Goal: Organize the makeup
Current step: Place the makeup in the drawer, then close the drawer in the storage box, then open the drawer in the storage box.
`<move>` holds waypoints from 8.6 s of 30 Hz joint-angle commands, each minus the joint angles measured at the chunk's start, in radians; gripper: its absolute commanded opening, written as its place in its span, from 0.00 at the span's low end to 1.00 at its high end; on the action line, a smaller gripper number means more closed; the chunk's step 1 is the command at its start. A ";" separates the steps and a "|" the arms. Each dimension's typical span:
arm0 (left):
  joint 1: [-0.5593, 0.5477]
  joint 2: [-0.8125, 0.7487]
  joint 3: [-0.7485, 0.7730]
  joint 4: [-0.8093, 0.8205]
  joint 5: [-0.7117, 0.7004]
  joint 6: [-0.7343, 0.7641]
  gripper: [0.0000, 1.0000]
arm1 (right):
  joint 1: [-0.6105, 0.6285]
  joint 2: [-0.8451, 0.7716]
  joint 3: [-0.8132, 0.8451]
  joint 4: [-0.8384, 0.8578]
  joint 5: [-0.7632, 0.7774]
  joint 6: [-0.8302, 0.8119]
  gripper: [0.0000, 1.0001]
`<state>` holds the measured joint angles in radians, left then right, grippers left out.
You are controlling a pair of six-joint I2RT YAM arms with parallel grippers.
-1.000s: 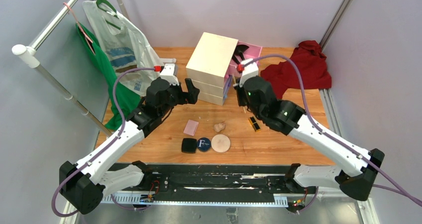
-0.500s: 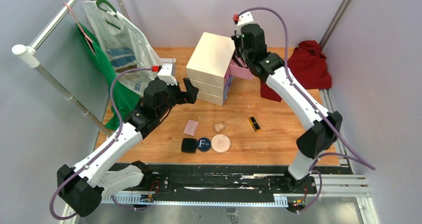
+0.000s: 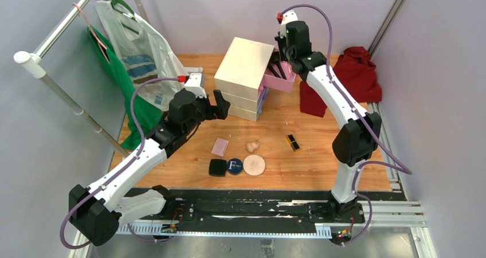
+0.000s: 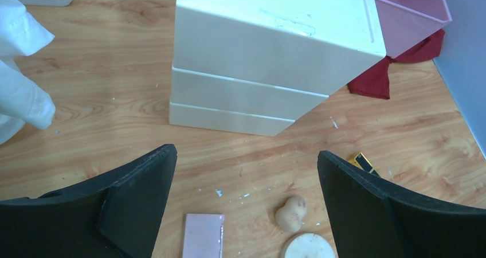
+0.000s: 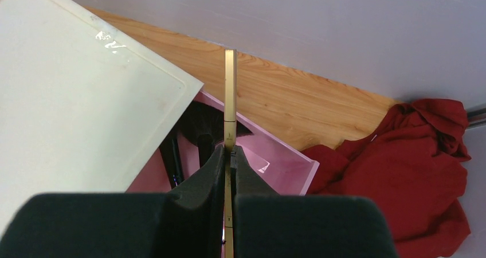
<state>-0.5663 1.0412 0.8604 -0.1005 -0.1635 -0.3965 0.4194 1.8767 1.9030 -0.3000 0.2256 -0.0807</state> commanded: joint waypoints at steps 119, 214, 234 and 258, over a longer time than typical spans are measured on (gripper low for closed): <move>0.027 0.719 0.720 -0.138 -0.106 0.216 0.98 | -0.213 -0.261 -0.479 0.164 -0.115 0.224 0.76; 0.226 0.682 0.747 -0.206 -0.171 0.113 0.98 | -0.039 -0.222 -0.404 0.174 -0.195 0.244 0.76; 0.125 0.554 0.699 -0.142 0.059 0.129 0.98 | -0.043 -0.313 -0.718 0.323 -0.282 0.360 0.70; 0.072 0.653 0.680 -0.156 0.021 0.167 0.98 | -0.246 0.073 -0.908 1.278 -0.961 1.117 0.52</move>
<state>-0.4877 1.6741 1.5444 -0.2550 -0.1375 -0.2405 0.1936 1.8755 0.9955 0.7136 -0.6209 0.8642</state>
